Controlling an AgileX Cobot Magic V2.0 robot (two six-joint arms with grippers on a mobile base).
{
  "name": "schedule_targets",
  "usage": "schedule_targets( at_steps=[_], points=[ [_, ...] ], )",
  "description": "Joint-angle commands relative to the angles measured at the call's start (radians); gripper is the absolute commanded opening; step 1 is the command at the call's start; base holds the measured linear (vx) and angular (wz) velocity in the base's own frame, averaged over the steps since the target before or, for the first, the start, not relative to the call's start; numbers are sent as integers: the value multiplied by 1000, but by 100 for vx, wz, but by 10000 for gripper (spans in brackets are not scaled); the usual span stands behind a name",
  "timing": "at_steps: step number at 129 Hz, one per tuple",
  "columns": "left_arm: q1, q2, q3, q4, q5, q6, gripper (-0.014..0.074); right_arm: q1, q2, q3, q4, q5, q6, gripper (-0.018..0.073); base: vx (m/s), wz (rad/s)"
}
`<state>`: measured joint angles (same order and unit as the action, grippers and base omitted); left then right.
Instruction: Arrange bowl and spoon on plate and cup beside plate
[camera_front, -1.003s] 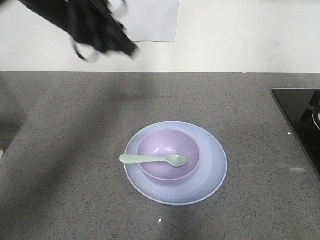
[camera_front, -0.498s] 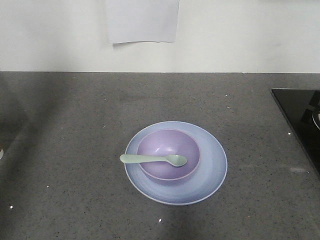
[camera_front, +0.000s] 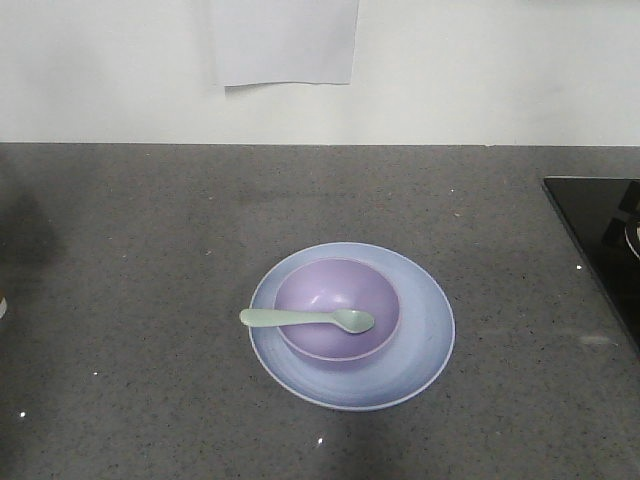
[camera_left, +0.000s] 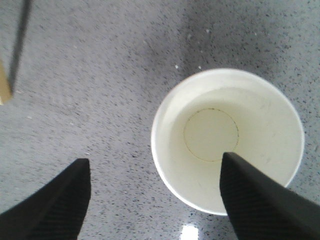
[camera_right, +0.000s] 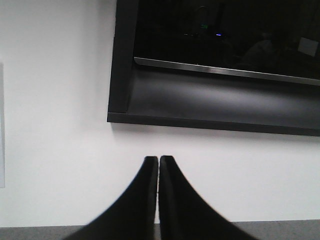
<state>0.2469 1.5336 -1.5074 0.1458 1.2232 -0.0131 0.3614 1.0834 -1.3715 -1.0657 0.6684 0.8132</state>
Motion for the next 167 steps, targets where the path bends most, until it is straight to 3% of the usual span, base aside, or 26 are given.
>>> schedule_targets(
  at_steps=[1, 41, 56, 68, 89, 104, 122, 139, 167],
  points=[
    [29, -35, 3, -26, -63, 7, 526, -3, -13, -26, -50, -41, 4, -4, 0, 0],
    [60, 54, 32, -146, -103, 37, 523, -3, -13, -26, -50, -41, 4, -4, 0, 0],
    [60, 99, 32, -152, -125, 37, 487, -3, -13, -26, -50, -41, 4, -4, 0, 0],
    [60, 117, 32, -146, -152, 36, 380, -3, -13, -26, -50, -41, 4, -4, 0, 0],
    [57, 123, 25, -152, -189, 112, 2, -3, -13, -26, -50, -41, 4, -4, 0, 0],
    [42, 123, -3, -189, -155, 172, -9, -3, -13, -26, -50, -41, 4, -4, 0, 0],
    [-18, 122, -53, -301, -118, 214, -8, -3, -13, -26, -50, -41, 4, -4, 0, 0],
    [-115, 122, -100, -396, -98, 253, -8, -3, -13, -26, -50, -41, 4, -4, 0, 0],
    [-284, 132, -109, -414, -109, 253, -8, -3, -13, -26, -50, -41, 4, -4, 0, 0]
  ],
)
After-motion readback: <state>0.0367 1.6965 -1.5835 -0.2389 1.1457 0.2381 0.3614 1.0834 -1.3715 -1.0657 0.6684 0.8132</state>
